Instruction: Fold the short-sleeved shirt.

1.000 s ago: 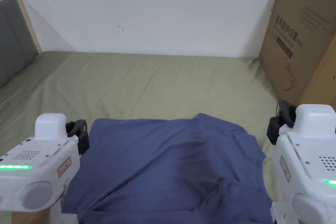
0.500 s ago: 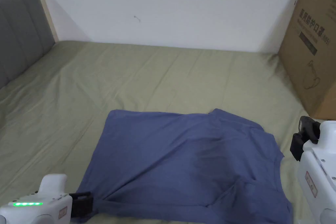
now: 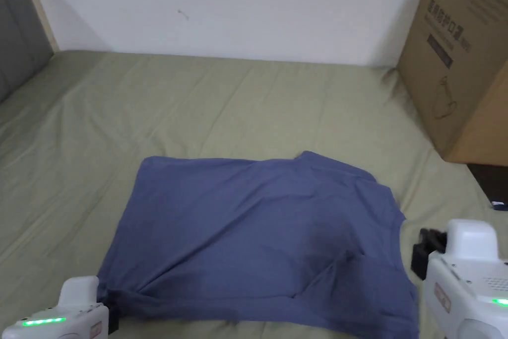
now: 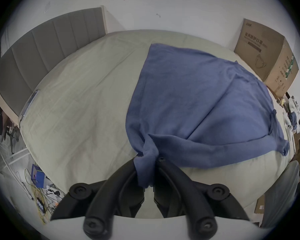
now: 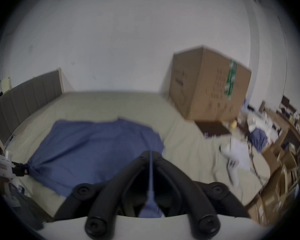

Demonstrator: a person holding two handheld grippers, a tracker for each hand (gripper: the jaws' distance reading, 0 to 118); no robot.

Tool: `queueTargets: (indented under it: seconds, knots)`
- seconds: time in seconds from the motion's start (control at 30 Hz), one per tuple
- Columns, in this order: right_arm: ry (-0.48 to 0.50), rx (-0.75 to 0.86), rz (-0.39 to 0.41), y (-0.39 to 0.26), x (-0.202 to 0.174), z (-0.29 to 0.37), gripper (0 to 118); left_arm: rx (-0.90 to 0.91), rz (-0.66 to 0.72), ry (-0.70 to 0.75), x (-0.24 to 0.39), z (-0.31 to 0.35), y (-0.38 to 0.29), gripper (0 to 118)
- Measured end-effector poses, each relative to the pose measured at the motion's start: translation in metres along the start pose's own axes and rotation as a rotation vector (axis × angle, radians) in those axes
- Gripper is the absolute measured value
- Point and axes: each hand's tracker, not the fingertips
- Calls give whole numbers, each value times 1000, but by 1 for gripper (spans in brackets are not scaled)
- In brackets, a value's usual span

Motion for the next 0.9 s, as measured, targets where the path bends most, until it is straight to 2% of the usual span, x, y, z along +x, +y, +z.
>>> queueTargets:
  seconds: [0.1,0.13,0.2,0.27,0.33,0.37,0.4,0.43,0.47,0.53,0.63,0.9]
  knots:
    - [22,-212,-66,-36,9,-25,99,34,25,-24,0,17,8,7]
    - [21,-273,-93,-49,12,-33,109,42,23,-26,0,21,11,7]
    - [29,-336,-93,-75,12,-43,111,62,16,-36,-1,27,14,7]
    - [0,-367,-47,-97,10,-52,110,64,0,-35,1,31,17,7]
    - [-17,-393,-22,-109,7,-60,101,69,-14,-32,2,33,18,7]
    - [-17,-400,-28,-113,5,-61,87,68,-17,-27,2,33,19,7]
    - [-14,-404,-26,-116,4,-63,59,66,-17,-24,3,34,18,7]
    - [-11,-410,-23,-116,4,-64,42,66,-16,-24,3,35,17,7]
    - [0,-414,-26,-118,5,-67,31,67,-15,-23,3,35,16,7]
    - [75,-412,-98,-121,9,-68,5,60,-11,-21,3,35,15,7]
    - [52,-364,-116,-112,9,-55,4,61,0,-13,2,36,17,7]
    - [103,-172,-129,-29,14,-40,4,114,62,-35,-2,37,61,7]
